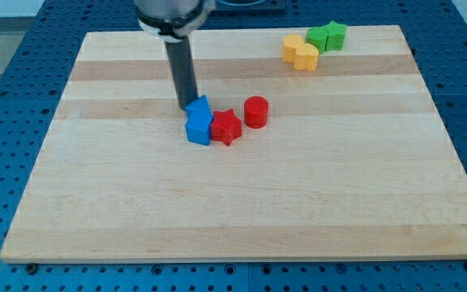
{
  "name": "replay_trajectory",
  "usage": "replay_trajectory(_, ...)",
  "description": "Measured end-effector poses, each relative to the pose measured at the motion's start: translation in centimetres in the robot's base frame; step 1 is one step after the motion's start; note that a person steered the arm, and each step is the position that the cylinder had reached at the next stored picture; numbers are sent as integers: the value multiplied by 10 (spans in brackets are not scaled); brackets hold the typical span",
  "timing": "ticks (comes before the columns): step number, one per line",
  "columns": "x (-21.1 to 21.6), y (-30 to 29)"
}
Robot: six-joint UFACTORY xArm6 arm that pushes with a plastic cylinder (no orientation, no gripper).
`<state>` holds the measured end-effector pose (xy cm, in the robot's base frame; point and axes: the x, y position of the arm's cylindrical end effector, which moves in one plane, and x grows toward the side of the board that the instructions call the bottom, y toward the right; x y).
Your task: Move red circle into red star
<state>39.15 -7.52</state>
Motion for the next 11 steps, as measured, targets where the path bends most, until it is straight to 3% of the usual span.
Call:
replay_trajectory(1,3,26)
replay_trajectory(2,-7,10)
replay_trajectory(3,-48,46)
replay_trajectory(5,51,118)
replay_trajectory(6,61,139)
replay_trajectory(7,90,215)
replay_trajectory(8,153,197)
replay_trajectory(10,58,162)
replay_trajectory(11,66,166)
